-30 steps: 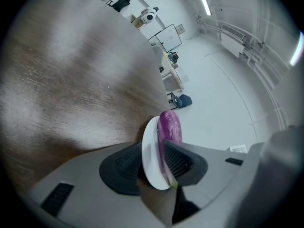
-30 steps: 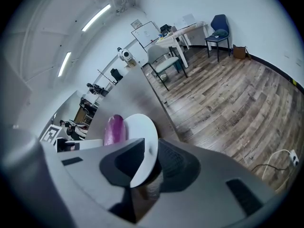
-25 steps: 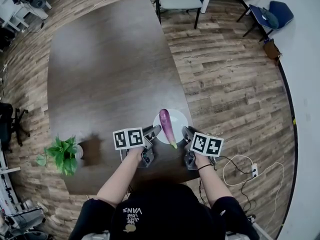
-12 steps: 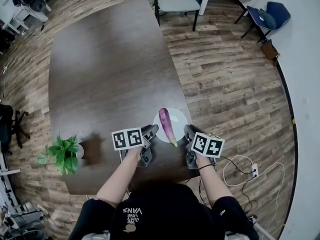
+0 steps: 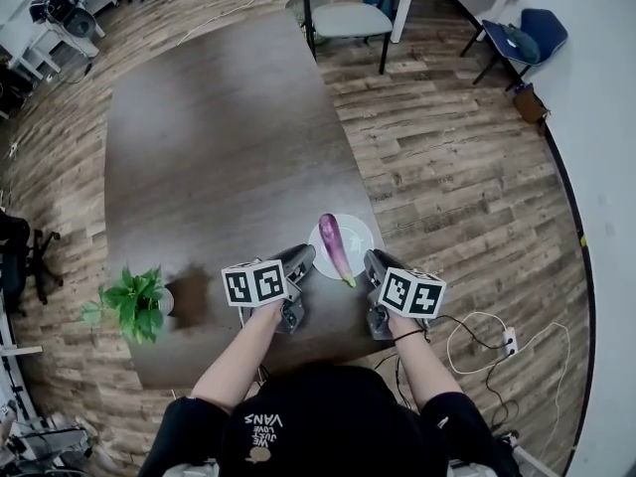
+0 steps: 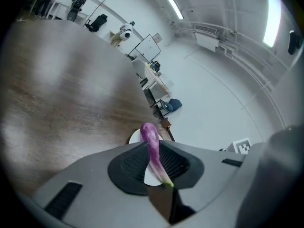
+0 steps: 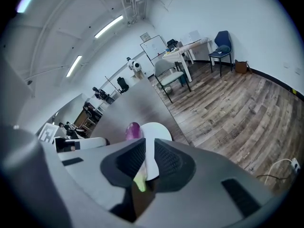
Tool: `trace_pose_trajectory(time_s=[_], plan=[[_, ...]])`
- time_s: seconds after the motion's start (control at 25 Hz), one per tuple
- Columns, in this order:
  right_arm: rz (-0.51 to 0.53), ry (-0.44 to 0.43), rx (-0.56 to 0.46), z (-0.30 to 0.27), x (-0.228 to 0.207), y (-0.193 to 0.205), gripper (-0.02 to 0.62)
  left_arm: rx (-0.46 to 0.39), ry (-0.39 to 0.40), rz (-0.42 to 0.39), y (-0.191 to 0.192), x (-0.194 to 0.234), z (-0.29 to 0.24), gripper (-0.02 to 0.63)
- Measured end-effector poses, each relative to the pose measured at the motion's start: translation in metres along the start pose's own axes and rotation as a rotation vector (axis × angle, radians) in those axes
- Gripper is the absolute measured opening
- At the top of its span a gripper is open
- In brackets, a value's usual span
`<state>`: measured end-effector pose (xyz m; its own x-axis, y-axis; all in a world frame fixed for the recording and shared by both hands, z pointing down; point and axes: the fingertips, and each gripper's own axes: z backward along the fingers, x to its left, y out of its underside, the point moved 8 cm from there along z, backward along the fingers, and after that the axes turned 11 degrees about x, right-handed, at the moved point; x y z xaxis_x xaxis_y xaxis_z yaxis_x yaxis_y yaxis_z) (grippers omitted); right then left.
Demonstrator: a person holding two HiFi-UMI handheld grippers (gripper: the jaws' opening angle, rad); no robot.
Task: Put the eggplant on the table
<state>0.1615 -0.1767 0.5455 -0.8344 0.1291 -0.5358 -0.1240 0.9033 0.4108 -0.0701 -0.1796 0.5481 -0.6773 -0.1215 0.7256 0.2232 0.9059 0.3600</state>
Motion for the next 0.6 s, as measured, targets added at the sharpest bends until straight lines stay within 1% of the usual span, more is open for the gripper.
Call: trace_pose_trajectory(time_s=[0.08,0.12,0.24,0.32,0.48,0.6], plan=[[0.014,0.002,-0.016,0.006,0.005,0.004,0.06,-0.034,0.001,-0.055,0.001,-0.005,0.008,0.043],[0.022,-0.001,-0.029,0.009,0.009,0.006,0.054,-0.046,-0.002,-0.089,0.002,-0.008,0.011,0.035],[0.04,-0.014,-0.081,0.021,0.02,0.012,0.048,-0.068,-0.016,-0.195,0.007,-0.019,0.022,0.029],[0.051,-0.018,-0.108,0.03,0.028,0.017,0.043,-0.079,-0.01,-0.25,0.012,-0.026,0.03,0.025],[0.081,-0.016,-0.147,0.044,0.042,0.032,0.035,-0.077,0.007,-0.33,0.027,-0.04,0.044,0.017],[0.126,0.002,-0.195,0.055,0.051,0.045,0.027,-0.072,0.009,-0.375,0.039,-0.047,0.054,0.015]])
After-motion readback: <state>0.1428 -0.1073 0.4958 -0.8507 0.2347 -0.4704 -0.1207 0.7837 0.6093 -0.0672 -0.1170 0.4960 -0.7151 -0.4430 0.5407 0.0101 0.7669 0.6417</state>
